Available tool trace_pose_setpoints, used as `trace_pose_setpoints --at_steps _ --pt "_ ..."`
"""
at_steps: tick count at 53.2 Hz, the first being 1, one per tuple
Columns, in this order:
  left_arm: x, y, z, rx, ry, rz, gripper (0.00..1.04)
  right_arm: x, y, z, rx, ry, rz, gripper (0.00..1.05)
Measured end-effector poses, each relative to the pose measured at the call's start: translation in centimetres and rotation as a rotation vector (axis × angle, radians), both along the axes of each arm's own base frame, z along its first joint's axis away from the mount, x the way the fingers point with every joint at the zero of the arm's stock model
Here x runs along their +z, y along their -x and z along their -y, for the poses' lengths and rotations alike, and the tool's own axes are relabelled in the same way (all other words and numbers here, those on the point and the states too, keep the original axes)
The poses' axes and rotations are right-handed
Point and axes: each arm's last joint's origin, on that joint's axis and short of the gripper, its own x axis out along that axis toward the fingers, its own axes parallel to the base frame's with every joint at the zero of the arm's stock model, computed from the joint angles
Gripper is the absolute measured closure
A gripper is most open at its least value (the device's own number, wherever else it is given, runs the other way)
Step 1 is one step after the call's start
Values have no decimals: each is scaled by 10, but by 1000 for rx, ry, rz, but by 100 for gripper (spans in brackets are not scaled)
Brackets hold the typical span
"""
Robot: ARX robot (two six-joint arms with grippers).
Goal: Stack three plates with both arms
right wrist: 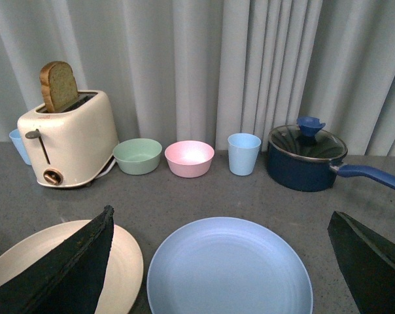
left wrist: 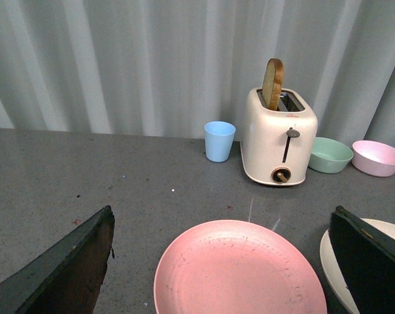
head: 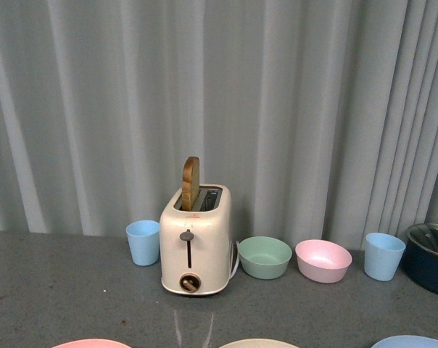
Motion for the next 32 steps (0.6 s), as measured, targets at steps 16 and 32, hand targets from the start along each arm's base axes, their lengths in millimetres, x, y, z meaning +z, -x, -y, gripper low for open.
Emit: trace_pose_setpoints --at_steps 16,32 --pt "0 0 0 0 0 0 7 0 0 0 0 0 0 7" --pt "0 0 0 0 0 0 7 0 0 0 0 0 0 7"
